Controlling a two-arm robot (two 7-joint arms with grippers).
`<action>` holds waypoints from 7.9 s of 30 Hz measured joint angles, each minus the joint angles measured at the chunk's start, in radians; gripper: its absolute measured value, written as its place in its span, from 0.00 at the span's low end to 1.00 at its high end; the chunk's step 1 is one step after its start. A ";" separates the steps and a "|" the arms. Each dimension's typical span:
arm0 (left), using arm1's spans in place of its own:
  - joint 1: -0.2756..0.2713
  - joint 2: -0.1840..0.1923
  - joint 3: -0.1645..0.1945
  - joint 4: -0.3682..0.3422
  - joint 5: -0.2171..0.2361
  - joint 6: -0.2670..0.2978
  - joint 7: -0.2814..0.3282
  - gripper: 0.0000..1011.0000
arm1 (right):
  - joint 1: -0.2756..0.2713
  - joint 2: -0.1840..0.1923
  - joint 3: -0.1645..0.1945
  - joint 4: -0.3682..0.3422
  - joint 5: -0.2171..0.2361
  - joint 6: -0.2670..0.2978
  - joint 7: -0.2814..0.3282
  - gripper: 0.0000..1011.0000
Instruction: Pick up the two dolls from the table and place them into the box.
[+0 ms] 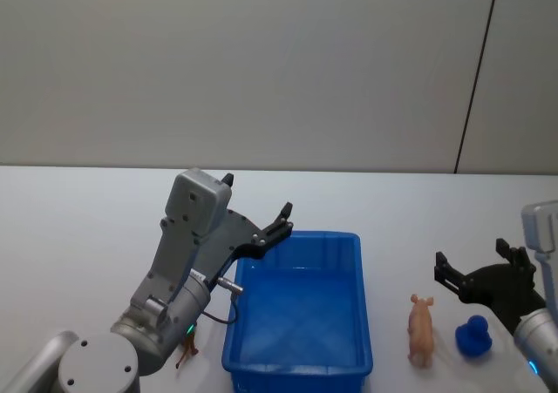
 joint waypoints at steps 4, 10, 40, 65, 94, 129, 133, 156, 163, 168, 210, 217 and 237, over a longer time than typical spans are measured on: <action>0.000 0.000 0.000 0.000 0.000 0.000 0.000 0.99 | 0.012 -0.007 -0.001 0.029 -0.011 0.013 0.004 0.99; 0.000 0.000 0.000 0.000 0.000 0.000 0.000 0.99 | 0.031 -0.017 -0.002 0.078 -0.026 0.035 0.016 0.99; 0.000 0.000 0.000 0.000 0.000 0.000 0.000 0.99 | 0.022 -0.011 0.014 0.170 -0.050 0.073 0.032 0.99; 0.000 0.000 0.000 0.000 0.000 0.000 0.000 0.99 | 0.022 -0.008 0.024 0.261 -0.019 -0.031 0.132 0.45; 0.000 0.000 0.000 0.000 0.000 0.000 0.000 0.99 | 0.017 -0.005 0.033 0.114 -0.010 -0.136 0.158 0.19; 0.000 0.000 0.000 0.000 0.000 0.000 0.000 0.99 | 0.150 -0.162 -0.114 0.246 -0.135 -0.136 0.409 0.20; 0.000 0.000 0.000 0.000 0.000 0.000 0.000 0.99 | 0.163 -0.175 -0.124 0.271 -0.148 -0.139 0.410 0.31; 0.000 0.000 0.000 0.000 0.000 0.000 0.000 0.99 | 0.123 -0.170 -0.124 0.222 -0.141 -0.125 0.237 0.99; 0.000 0.000 0.000 0.000 0.000 0.000 0.000 0.99 | 0.080 -0.144 -0.107 0.152 -0.121 -0.105 0.152 0.99; 0.000 0.000 0.000 0.000 0.000 0.000 0.000 0.99 | 0.049 -0.127 -0.096 0.109 -0.112 -0.087 0.087 0.99; 0.000 0.000 0.000 0.000 0.000 0.000 0.000 0.99 | -0.084 -0.138 -0.108 0.049 -0.162 0.062 -0.165 0.99; 0.000 0.000 0.000 0.000 0.000 0.000 0.000 0.99 | -0.071 -0.158 -0.112 0.087 -0.172 0.058 -0.176 0.99; 0.000 0.000 0.000 0.000 0.000 0.000 0.000 0.99 | -0.009 -0.210 -0.099 0.213 -0.154 0.046 -0.183 0.67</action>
